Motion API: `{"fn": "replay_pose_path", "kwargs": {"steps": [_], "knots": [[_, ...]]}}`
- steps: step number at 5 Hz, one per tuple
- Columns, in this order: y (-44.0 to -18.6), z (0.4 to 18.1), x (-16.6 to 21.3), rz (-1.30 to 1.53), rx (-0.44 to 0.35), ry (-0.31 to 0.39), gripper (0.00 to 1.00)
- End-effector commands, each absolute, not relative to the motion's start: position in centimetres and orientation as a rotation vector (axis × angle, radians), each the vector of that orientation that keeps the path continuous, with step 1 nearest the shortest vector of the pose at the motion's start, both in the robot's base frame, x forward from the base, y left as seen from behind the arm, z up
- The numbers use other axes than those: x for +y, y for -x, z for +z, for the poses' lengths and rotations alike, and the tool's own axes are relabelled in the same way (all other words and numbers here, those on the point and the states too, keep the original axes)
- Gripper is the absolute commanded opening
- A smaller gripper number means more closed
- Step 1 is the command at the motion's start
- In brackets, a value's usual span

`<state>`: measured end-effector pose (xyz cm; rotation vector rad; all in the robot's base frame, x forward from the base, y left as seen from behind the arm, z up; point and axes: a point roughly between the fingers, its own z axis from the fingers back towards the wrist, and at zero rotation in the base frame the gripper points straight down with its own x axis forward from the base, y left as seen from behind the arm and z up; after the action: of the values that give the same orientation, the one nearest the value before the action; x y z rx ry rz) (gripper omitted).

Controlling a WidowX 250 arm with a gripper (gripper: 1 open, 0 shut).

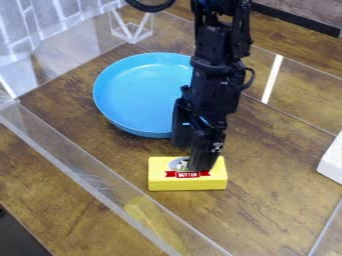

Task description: Put the yellow block in the blue tray

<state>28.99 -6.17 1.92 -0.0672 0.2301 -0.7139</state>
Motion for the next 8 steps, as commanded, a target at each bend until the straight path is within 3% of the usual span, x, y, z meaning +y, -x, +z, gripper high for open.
{"fn": "replay_pose_path", "kwargs": {"steps": [1, 8], "knots": [[-27.35, -0.42, -7.01, -0.785, 0.327, 0.07, 1.0], [-26.85, 0.11, -7.17, -0.829, 0.369, 0.095, 1.0]]}}
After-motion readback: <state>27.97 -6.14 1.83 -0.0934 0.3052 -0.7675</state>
